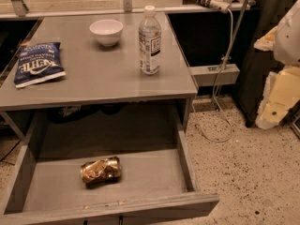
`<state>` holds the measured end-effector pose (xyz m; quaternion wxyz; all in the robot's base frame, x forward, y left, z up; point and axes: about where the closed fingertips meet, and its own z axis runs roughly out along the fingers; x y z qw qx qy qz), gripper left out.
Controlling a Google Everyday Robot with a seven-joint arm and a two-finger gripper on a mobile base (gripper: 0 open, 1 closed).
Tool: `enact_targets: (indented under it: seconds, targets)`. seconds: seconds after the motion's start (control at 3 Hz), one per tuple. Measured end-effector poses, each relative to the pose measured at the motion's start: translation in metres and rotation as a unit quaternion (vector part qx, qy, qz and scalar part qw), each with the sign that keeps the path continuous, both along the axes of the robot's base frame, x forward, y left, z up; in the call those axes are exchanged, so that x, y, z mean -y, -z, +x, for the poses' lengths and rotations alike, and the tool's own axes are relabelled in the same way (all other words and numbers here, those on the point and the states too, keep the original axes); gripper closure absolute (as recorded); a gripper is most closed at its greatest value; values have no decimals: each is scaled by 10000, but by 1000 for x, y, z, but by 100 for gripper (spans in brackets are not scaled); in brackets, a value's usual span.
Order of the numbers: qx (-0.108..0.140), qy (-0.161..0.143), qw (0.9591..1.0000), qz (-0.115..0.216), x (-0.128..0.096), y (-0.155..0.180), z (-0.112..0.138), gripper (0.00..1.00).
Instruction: Pick orange can from top drawer and place on counter
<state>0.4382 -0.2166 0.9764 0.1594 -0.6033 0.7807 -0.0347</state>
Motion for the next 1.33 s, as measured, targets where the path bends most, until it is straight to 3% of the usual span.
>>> enact_targets:
  seconds: [0.33, 0.67, 1.0, 1.33]
  targets:
    - [0, 0, 10000, 0, 0, 0, 0, 0]
    - [35, -156, 9998, 109, -18, 1, -4, 0]
    - [97, -563, 9979, 311, -58, 2, -13, 0]
    - [97, -564, 9979, 311, -58, 2, -13, 0]
